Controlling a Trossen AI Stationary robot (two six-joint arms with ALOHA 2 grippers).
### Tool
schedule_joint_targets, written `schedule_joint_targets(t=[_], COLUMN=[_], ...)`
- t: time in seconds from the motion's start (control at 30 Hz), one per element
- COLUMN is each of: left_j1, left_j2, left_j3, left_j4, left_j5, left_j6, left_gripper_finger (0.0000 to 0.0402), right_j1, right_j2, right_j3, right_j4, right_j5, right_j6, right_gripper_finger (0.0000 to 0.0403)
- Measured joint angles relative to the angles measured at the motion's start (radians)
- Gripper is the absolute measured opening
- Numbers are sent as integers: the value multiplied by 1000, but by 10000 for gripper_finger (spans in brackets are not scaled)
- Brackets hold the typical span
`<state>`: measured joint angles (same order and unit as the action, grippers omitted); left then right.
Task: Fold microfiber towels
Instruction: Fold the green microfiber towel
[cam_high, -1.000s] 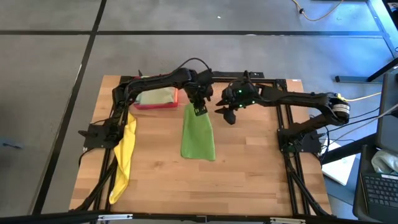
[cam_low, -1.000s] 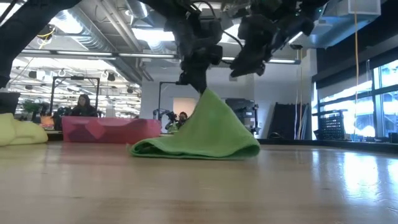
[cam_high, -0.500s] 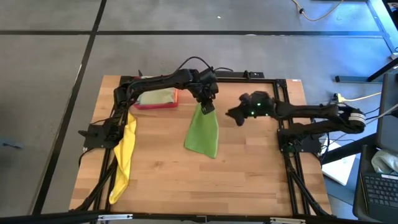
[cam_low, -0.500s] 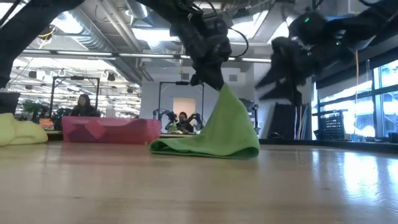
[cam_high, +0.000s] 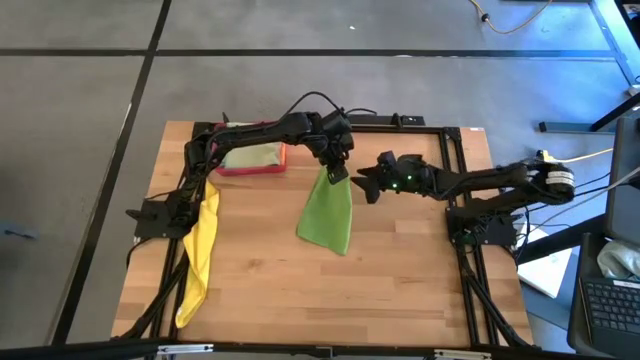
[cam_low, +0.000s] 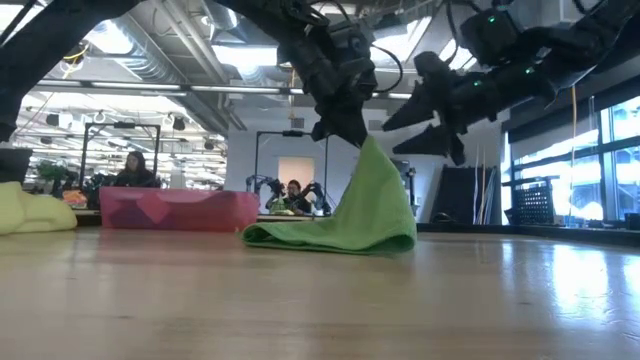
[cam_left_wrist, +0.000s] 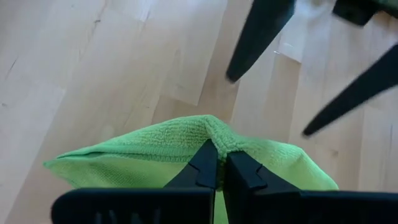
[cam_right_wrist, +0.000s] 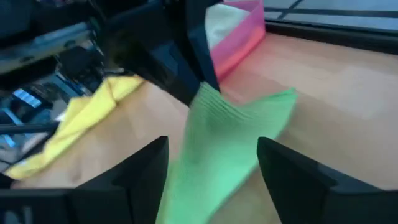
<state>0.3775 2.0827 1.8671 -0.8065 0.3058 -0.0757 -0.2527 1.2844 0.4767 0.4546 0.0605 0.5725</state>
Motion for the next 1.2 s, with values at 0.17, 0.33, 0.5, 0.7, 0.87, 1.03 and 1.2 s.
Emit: schedule_joint_targets(t=[0.17, 0.33, 0.5, 0.7, 0.87, 1.03, 1.2], left_j1=[0, -1, -1, -2, -10, -12, -25], left_j2=[0, 0, 0, 0, 0, 0, 0], left_j3=[0, 0, 0, 0, 0, 0, 0], left_j4=[-1, -1, -3, -2, -4, -22, -31], left_j5=[0, 3, 3, 42, 51, 53, 78], left_j6=[0, 0, 4, 16, 51, 60, 90], left_gripper_finger=[5, 3, 9, 2, 9, 20, 34], right_j1=[23, 23, 23, 23, 20, -2, -33], right_j2=[93, 167, 234, 270, 269, 269, 269], right_j3=[17, 79, 133, 158, 158, 158, 158], right_j4=[110, 92, 77, 17, -2, -111, -194], right_j5=[0, 2, 2, 1, 41, 50, 52], right_j6=[45, 47, 39, 24, 18, 19, -7], right_gripper_finger=[256, 247, 232, 202, 169, 136, 107])
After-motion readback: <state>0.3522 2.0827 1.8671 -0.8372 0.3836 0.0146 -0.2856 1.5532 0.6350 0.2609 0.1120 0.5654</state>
